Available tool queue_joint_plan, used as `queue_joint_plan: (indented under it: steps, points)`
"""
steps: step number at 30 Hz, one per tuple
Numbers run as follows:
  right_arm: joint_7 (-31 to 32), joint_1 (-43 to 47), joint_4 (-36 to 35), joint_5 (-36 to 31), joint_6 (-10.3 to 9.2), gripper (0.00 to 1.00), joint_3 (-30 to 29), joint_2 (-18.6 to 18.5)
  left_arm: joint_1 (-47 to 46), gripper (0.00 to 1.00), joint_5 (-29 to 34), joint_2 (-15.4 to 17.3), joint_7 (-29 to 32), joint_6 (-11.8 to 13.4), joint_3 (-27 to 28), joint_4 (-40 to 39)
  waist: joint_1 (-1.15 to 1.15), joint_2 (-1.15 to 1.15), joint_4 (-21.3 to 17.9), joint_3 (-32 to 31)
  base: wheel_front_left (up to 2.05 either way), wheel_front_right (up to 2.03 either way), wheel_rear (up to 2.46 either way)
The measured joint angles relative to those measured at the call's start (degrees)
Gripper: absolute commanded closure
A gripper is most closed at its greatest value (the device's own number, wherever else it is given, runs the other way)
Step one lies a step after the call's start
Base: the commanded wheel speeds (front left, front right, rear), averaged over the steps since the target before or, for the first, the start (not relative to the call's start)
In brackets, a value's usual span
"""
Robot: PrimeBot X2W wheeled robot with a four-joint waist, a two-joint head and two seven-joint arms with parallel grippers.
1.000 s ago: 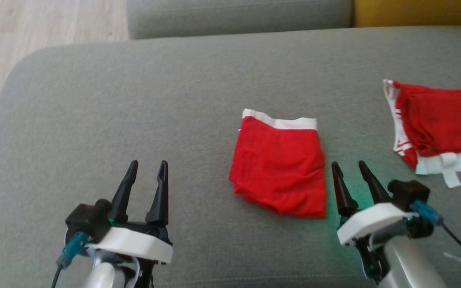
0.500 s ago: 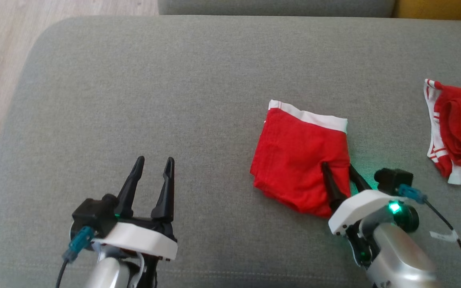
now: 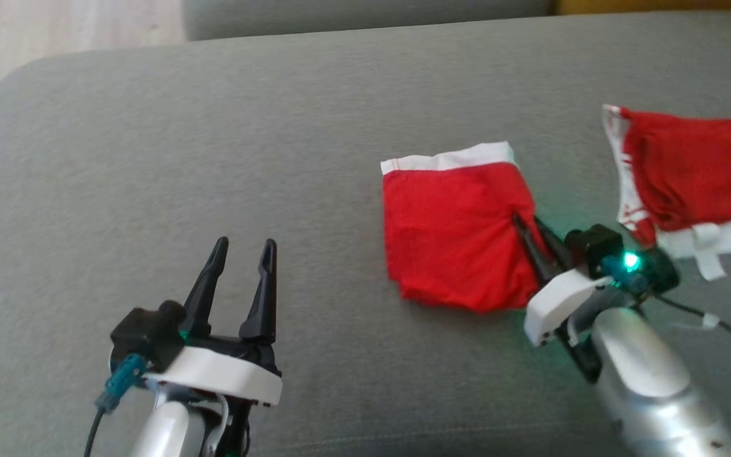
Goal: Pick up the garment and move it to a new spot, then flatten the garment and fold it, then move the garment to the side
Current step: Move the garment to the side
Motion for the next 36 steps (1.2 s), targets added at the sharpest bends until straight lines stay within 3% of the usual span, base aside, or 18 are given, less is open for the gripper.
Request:
queue_joint_plan:
  steps: [6,11,16,20,24,36]
  points:
    - [3.7,-4.5,-6.6,-1.3,0.0,1.0,8.7,-8.7,-2.5,0.0,0.4,0.0,0.0,-0.5,-1.2,-0.7,0.0,0.0,-5.0,0.7,0.0,0.0,0.0]
    - [7.9,-9.7,-12.5,2.8,0.0,1.0,16.5,-18.6,-5.2,0.0,0.9,0.0,-0.1,-0.5,-1.8,-1.2,0.0,0.0,-9.0,2.7,0.0,0.0,0.0]
    - [11.2,-13.8,-14.9,7.1,0.0,1.0,19.8,-27.6,-6.8,0.0,1.4,0.0,-0.1,-1.3,-1.9,-1.0,0.0,0.0,-11.4,6.0,0.0,0.0,0.0]
    - [13.1,-16.4,-15.6,8.0,0.01,1.0,19.7,-32.3,-8.4,0.0,2.0,-0.1,-0.1,-1.7,-1.6,-0.5,0.01,0.0,-12.4,8.8,0.0,0.0,0.0]
    - [15.8,-18.2,-14.8,7.6,0.01,1.0,17.5,-34.1,-9.7,0.0,2.5,-0.1,-0.1,-2.5,-1.1,-0.2,0.01,0.0,-12.8,11.0,0.0,0.0,0.0]
    - [20.1,-18.2,-12.8,6.3,0.01,1.0,13.6,-34.3,-11.0,0.0,2.5,-0.1,-0.2,-3.5,0.1,0.3,0.01,0.0,-11.1,14.0,0.0,0.0,0.0]
